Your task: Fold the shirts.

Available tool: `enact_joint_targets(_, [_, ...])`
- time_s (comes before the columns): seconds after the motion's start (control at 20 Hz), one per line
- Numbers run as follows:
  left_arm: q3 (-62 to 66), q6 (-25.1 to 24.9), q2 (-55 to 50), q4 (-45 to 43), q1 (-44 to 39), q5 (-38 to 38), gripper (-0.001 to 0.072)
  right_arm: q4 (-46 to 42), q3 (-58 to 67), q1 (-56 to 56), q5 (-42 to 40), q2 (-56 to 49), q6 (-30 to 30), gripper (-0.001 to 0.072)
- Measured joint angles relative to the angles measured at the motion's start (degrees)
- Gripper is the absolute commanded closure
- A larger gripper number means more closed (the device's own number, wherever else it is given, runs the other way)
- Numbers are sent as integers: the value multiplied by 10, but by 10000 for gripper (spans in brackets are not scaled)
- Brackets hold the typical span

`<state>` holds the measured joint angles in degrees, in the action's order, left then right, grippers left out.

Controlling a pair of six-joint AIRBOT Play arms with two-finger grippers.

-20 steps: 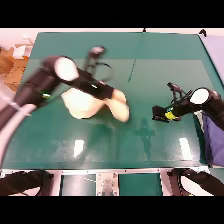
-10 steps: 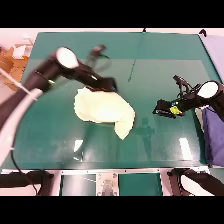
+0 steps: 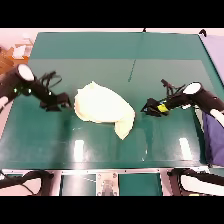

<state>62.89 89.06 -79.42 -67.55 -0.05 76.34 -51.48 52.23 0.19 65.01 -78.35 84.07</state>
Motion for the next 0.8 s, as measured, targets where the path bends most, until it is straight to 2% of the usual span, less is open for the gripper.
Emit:
enact_joint_targets(0.1, [-55, -7, 2, 15, 15, -34, 94, 34, 12, 13, -12, -46, -25, 327])
enact_joint_targets(0.15, [-78, -14, 1, 33, 20, -61, 167, 49, 21, 22, -14, -67, -36, 328])
enact_joint_targets(0.2, [-94, -24, -2, 59, 24, -89, 182, 63, 31, 30, -17, -85, -43, 328])
enact_joint_targets(0.4, [-124, -98, -52, 218, 31, -144, 193, 91, 75, 58, -23, -134, -59, 338])
enact_joint_targets(0.55, [-133, -149, -80, 299, 28, -170, 546, 100, 97, 67, -25, -149, -64, 340])
enact_joint_targets(0.6, [-134, -158, -84, 311, 24, -179, 685, 102, 101, 68, -25, -151, -65, 378])
enact_joint_targets(0.65, [-135, -166, -87, 318, 21, -177, 687, 108, 105, 69, -27, -155, -66, 482])
enact_joint_targets(0.7, [-136, -171, -90, 323, 18, -178, 688, 111, 107, 70, -28, -159, -66, 634])
enact_joint_targets(0.75, [-137, -175, -91, 325, 17, -179, 688, 118, 109, 71, -28, -163, -67, 695])
enact_joint_targets(0.8, [-136, -178, -92, 328, 17, -179, 688, 122, 111, 71, -29, -166, -71, 696])
